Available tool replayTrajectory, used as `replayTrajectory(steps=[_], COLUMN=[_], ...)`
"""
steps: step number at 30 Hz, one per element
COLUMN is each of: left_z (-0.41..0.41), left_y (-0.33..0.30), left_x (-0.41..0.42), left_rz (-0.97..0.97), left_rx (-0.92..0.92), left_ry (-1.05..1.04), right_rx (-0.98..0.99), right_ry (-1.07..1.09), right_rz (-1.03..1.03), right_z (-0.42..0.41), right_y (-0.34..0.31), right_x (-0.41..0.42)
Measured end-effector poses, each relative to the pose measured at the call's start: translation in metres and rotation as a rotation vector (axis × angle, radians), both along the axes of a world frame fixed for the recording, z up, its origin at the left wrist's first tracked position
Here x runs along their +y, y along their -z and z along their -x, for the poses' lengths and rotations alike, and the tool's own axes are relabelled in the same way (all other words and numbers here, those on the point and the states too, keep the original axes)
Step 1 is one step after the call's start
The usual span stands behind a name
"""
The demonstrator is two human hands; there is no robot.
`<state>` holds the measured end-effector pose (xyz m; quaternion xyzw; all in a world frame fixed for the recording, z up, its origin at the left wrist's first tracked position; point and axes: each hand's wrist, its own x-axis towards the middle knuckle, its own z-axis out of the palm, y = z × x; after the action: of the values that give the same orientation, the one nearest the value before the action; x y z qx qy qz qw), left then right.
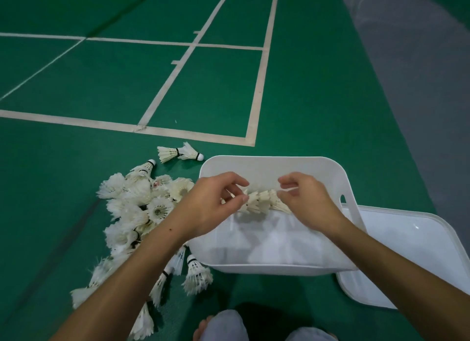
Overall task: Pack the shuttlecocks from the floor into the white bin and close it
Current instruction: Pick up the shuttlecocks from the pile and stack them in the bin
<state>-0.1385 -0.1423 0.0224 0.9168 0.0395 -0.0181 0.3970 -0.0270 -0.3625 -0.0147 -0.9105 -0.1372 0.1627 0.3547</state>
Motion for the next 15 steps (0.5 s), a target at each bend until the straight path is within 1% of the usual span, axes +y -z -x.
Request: replayTrajectory(steps=[3, 6, 9, 12, 15], left_z=[0.038, 0.076, 0.106, 0.132, 0.143], left_y=[-0.009, -0.008, 0.003, 0.018, 0.032], left_x=[0.018, 0.046, 0.077, 0.104, 0.126], left_rz=[0.06, 0.067, -0.054, -0.183, -0.255], left_rx=[-0.135, -0.181, -0.095, 0.015, 0.093], left_ry=[-0.13, -0.31, -0.38, -0.407, -0.441], right_rx=[-0.162, -0.238, -0.257, -0.282, -0.322], right_ry=[-0.176, -0.332, -0.445, -0.54, -0.614], right_rz=[-0.129, -0.202, -0.185, -0.114, -0.025], right_z=[0.026, 0.046, 0.056, 0.058, 0.051], right_y=[-0.025, -0.044, -0.052, -0.057, -0.06], right_x=[0.025, 0.054, 0.082, 0.106, 0.13])
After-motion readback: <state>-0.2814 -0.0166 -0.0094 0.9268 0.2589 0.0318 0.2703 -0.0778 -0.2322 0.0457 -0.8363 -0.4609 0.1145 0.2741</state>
